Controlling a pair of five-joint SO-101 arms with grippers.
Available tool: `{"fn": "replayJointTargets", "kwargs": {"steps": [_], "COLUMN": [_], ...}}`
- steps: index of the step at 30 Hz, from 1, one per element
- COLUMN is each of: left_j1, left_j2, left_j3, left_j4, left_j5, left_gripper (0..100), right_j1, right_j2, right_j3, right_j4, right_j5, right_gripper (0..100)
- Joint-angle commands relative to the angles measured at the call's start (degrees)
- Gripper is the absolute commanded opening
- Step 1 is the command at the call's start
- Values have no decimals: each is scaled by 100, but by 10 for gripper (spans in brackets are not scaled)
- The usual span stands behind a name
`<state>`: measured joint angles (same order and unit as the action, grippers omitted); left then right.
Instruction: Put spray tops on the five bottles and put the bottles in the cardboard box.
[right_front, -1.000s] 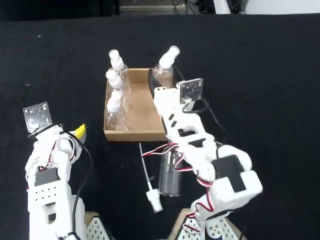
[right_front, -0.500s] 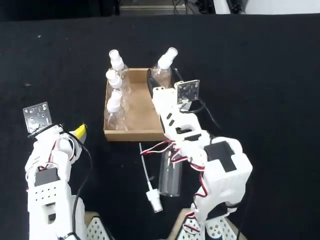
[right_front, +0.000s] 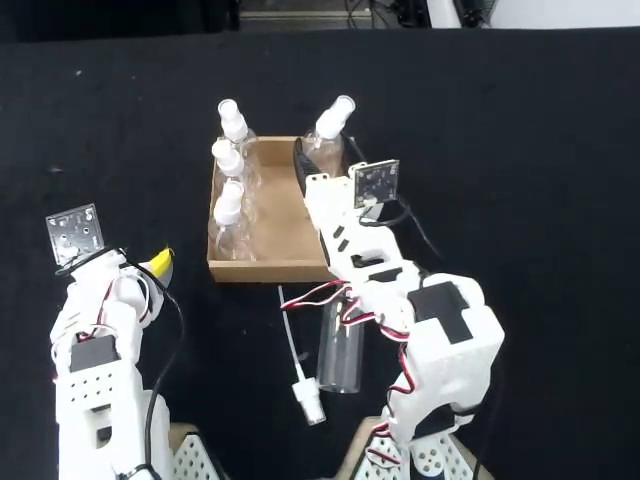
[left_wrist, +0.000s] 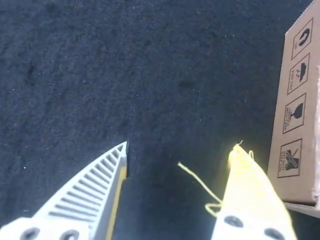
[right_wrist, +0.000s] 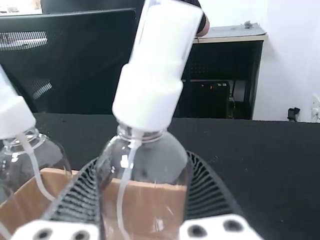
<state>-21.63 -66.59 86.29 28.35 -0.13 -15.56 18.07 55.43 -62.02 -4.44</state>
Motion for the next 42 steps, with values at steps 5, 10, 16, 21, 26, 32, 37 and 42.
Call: {"fn": "replayJointTargets", "kwargs": {"steps": [5,10,16,21,26,32,37,42], "left_j1": [84,84,84,84,84,84,84,84], "left_j2": [-88,-88,-88,-88,-88,-88,-88,-88], "left_j3": [-57,-57,-57,-57,-57,-57,-57,-57], "left_j4": [-132,-132,-132,-132,-132,-132,-132,-132], "left_j5": [-62,-62,-62,-62,-62,-62,-62,-62], "left_gripper": [288,288,288,288,288,288,288,288], "right_j1": [79,79,62,211,185,185,185,185], "right_j2": [251,734,831,848,866,866,866,866], "right_j3": [-426,-673,-505,-541,-611,-708,-708,-699], "right_j4": [-176,-545,-905,-897,-598,-299,-264,-255], "right_j5": [466,466,466,466,466,440,440,457], "right_gripper": [11,11,15,16,16,16,16,16]}}
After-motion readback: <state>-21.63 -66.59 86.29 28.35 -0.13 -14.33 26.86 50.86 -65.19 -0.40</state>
